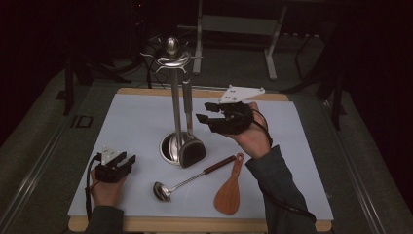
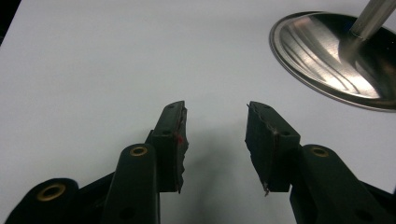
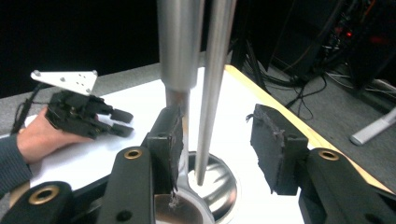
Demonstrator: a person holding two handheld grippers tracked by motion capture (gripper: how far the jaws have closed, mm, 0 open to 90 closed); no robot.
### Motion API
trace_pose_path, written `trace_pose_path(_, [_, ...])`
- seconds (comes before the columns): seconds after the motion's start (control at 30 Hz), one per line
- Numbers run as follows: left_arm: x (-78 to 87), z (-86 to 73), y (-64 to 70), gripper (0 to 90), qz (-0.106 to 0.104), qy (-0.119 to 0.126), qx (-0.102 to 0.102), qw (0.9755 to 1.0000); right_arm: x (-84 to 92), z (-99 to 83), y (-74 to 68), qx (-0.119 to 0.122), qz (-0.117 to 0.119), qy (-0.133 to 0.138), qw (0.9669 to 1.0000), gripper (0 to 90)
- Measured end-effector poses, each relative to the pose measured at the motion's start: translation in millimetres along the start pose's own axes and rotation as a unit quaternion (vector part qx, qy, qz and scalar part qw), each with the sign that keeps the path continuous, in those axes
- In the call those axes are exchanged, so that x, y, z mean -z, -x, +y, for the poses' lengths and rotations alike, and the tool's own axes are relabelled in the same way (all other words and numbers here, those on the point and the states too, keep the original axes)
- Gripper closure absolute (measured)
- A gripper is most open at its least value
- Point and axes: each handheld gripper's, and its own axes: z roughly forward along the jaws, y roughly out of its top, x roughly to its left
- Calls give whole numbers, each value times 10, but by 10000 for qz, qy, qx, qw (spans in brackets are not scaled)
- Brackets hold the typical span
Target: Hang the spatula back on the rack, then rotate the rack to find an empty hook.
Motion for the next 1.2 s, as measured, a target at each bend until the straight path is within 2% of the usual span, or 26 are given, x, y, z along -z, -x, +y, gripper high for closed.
trace_pose_path(0.2, [11,-1,-6,597,9,45,23,10000,37,-181,63,-111,-159,-220,9996,525])
trace_pose_path(0.27, [17,-2,-4,611,16,72,14,10000,53,-335,109,-226,-247,-340,9989,522])
trace_pose_path(0.43, [38,-8,4,680,16,171,-14,9999,69,-522,199,-399,-440,-509,9969,522])
trace_pose_path(0.47, [61,-8,3,737,-26,254,-3,9997,85,-606,229,-443,-581,-564,9957,518])
trace_pose_path(0.57, [95,-1,-3,829,-109,386,25,9992,112,-696,248,-493,-647,-601,9949,515])
trace_pose_path(0.6, [133,19,-9,854,-100,521,61,9986,136,-807,263,-519,-727,-660,9938,511])
trace_pose_path(0.63, [133,19,-9,876,-100,521,61,9986,145,-875,272,-488,-800,-722,9930,511])
trace_pose_path(0.7, [250,81,3,891,-180,890,150,9958,167,-1033,298,-493,-968,-888,9901,510])
trace_pose_path(0.73, [250,81,3,894,-180,890,150,9958,167,-1033,298,-493,-968,-888,9901,510])
trace_pose_path(0.77, [295,109,15,895,-215,1030,183,9943,197,-1204,337,-601,-1081,-974,9875,509])
trace_pose_path(0.8, [380,166,45,895,-270,1271,202,9913,213,-1288,360,-675,-1114,-1005,9864,507])
trace_pose_path(0.83, [416,194,66,896,-312,1392,223,9895,229,-1371,381,-751,-1155,-1024,9851,506])
trace_pose_path(0.97, [536,318,159,896,-458,1786,267,9825,264,-1680,427,-1016,-1376,-1079,9793,497])
trace_pose_path(1.0, [536,318,159,896,-458,1786,267,9825,264,-1680,427,-1016,-1376,-1079,9793,497])
trace_pose_path(1.03, [566,355,181,896,-504,1885,274,9804,262,-1754,428,-1035,-1432,-1124,9778,496])
trace_pose_path(1.07, [566,355,181,896,-504,1885,274,9804,262,-1754,428,-1035,-1432,-1124,9778,496])
trace_pose_path(1.1, [634,452,234,896,-589,2101,282,9755,260,-1826,425,-1061,-1503,-1153,9762,493])
trace_pose_path(1.13, [667,501,259,896,-635,2195,285,9731,253,-1980,421,-1147,-1590,-1211,9731,488])
trace_pose_path(1.2, [732,603,307,896,-711,2388,276,9681,260,-2097,417,-1248,-1695,-1242,9697,487])
